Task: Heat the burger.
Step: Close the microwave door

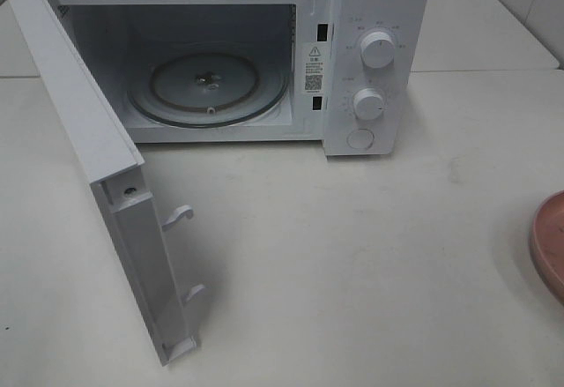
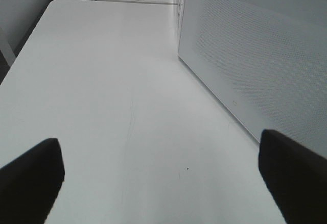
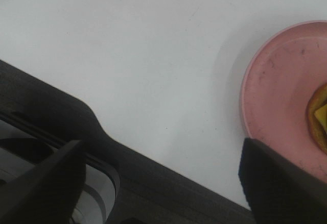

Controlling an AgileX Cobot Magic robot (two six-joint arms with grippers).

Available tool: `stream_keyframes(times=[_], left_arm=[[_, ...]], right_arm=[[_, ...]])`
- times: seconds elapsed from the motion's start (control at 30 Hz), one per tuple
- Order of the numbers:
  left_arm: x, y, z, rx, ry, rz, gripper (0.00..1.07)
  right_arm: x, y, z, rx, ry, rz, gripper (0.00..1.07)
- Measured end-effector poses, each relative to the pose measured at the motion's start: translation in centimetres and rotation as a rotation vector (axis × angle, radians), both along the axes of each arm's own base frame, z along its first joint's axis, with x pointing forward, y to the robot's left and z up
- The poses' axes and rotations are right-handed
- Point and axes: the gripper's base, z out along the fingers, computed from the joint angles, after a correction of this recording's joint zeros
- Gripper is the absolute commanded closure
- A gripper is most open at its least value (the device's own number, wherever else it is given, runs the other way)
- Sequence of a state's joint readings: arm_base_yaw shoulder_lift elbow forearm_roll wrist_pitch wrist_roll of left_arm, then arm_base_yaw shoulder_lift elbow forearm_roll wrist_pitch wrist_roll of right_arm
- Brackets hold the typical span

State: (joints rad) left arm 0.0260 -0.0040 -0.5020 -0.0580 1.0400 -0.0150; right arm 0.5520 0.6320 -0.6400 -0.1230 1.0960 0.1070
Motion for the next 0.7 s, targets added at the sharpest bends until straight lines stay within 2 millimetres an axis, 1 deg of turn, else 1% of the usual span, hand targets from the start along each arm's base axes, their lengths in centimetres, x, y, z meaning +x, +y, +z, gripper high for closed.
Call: stream_keyframes(times=[0.07, 0.1, 0.13, 0.17, 0.23, 0.27, 0.33, 0.37, 0.4, 0.43, 0.53, 0.57, 0.63, 0.7], left_arm=[[0.0, 0.0, 0.0, 0.0, 0.0, 0.0, 0.09], [0.0, 0.0, 0.0, 0.0, 0.0, 0.0, 0.09], [0.0, 0.0, 0.0, 0.0, 0.0, 0.0, 0.09], [0.0, 0.0, 0.0, 0.0, 0.0, 0.0, 0.09], [0.0, 0.0, 0.0, 0.0, 0.0, 0.0, 0.09], [0.0, 0.0, 0.0, 0.0, 0.0, 0.0, 0.09], [0.0, 0.0, 0.0, 0.0, 0.0, 0.0, 0.09], [0.0, 0.0, 0.0, 0.0, 0.0, 0.0, 0.09], [0.0, 0.0, 0.0, 0.0, 0.0, 0.0, 0.09], [0.0, 0.0, 0.0, 0.0, 0.0, 0.0, 0.09], [0.0, 0.0, 0.0, 0.0, 0.0, 0.0, 0.09], [0.0, 0.0, 0.0, 0.0, 0.0, 0.0, 0.09], [0.0, 0.0, 0.0, 0.0, 0.0, 0.0, 0.09], [0.0, 0.0, 0.0, 0.0, 0.0, 0.0, 0.09]], right_arm=[[-1.5, -0.9, 0.6, 0.034, -0.054, -0.004, 0.31], [-1.5, -0.9, 0.6, 0.034, -0.054, -0.004, 0.31], [-2.3, -1.4, 0.8, 0.056, -0.088, -0.006, 0.31], [-2.3, -1.4, 0.8, 0.056, -0.088, -0.006, 0.31], [-3.3, -2.0, 0.7, 0.095, -0.127, -0.026, 0.31], [-3.3, -2.0, 0.7, 0.095, -0.127, -0.026, 0.31], [-3.8, -2.4, -0.2, 0.114, -0.132, -0.055, 0.31], [-3.8, -2.4, -0.2, 0.114, -0.132, -0.055, 0.31], [-4.1, -2.7, -0.8, 0.117, -0.127, -0.094, 0.31], [-4.2, -2.8, -1.0, 0.12, -0.131, -0.12, 0.31], [-4.4, -3.1, -1.0, 0.128, -0.153, -0.17, 0.31], [-4.7, -3.4, -0.9, 0.139, -0.188, -0.223, 0.31], [-4.9, -3.6, -0.9, 0.141, -0.209, -0.243, 0.31], [-5.2, -3.8, -1.2, 0.146, -0.273, -0.29, 0.31]])
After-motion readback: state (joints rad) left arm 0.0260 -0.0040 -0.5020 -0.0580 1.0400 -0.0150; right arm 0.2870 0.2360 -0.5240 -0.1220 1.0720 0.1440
